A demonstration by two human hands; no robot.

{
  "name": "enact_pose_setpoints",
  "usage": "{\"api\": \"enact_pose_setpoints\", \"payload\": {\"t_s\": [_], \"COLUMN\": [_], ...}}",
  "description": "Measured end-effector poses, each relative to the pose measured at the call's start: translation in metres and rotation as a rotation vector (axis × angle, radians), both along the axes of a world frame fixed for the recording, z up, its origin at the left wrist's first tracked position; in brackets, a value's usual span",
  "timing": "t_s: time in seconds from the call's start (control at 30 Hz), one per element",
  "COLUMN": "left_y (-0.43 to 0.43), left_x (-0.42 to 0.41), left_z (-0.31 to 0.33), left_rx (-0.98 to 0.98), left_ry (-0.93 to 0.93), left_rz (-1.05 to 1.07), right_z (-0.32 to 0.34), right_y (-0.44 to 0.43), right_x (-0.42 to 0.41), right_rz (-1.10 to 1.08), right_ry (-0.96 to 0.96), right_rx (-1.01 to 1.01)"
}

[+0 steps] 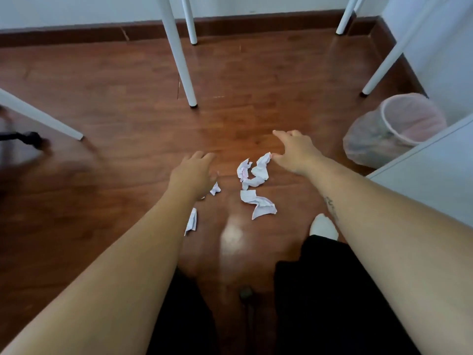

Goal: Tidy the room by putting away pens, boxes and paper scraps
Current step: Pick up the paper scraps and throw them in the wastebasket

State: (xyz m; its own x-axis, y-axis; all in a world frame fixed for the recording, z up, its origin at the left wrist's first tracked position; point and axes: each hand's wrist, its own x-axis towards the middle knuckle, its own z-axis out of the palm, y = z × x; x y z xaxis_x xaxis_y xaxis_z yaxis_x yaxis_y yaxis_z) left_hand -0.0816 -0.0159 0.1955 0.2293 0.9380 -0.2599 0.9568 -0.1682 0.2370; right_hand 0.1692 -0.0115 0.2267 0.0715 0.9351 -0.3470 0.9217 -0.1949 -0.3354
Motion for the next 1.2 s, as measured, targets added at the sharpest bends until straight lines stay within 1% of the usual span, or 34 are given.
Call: {"api": "enact_pose_setpoints", "payload": {"t_s": [0.13,0.27,0.33,0.43,0.5,0.63,0.77,0.87,1.0,1.1,1.2], "left_y": [-0.014,-0.031,-0.037,-0.039,-0.037,-0.036,-0.037,-0.036,-0.036,-0.033,-0.026], "left_x": [-0.010,-0.018,-0.024,-0.037,-0.044,-0.053,-0.052,-0.044,-0.041,-0.042,-0.046], "left_z": [-0.068,-0.128,-0.159,-0.205,-0.233,-0.272,-0.304,-0.314,-0.320,-0.322,-0.323], "left_rx": [-0.118,-0.302,-0.348,-0.427,-0.460,-0.422,-0.411,-0.368,-0.326,-0.338,-0.384], "left_ry": [-0.016,0.020,0.033,0.069,0.065,0.102,0.068,0.043,-0.006,-0.081,-0.084], "left_rz": [0.076,0.188,0.212,0.265,0.327,0.388,0.386,0.420,0.502,0.573,0.714], "right_z": [-0.077,-0.145,-0.172,-0.214,-0.245,-0.287,-0.316,-0.329,-0.326,-0.310,-0.298], "right_y": [-0.007,-0.013,-0.016,-0.016,-0.013,-0.008,-0.007,-0.011,-0.015,-0.014,-0.001], "right_x": [-0.006,-0.012,-0.016,-0.022,-0.024,-0.026,-0.025,-0.023,-0.018,-0.014,-0.013], "right_rz": [0.017,0.012,0.020,0.032,0.023,0.040,0.003,-0.027,-0.045,0.048,0.160], "right_ry": [0.014,0.035,0.062,0.105,0.137,0.102,0.057,0.032,-0.022,-0.089,-0.130], "right_rx": [-0.155,-0.259,-0.294,-0.290,-0.309,-0.361,-0.387,-0.370,-0.380,-0.277,-0.132]}}
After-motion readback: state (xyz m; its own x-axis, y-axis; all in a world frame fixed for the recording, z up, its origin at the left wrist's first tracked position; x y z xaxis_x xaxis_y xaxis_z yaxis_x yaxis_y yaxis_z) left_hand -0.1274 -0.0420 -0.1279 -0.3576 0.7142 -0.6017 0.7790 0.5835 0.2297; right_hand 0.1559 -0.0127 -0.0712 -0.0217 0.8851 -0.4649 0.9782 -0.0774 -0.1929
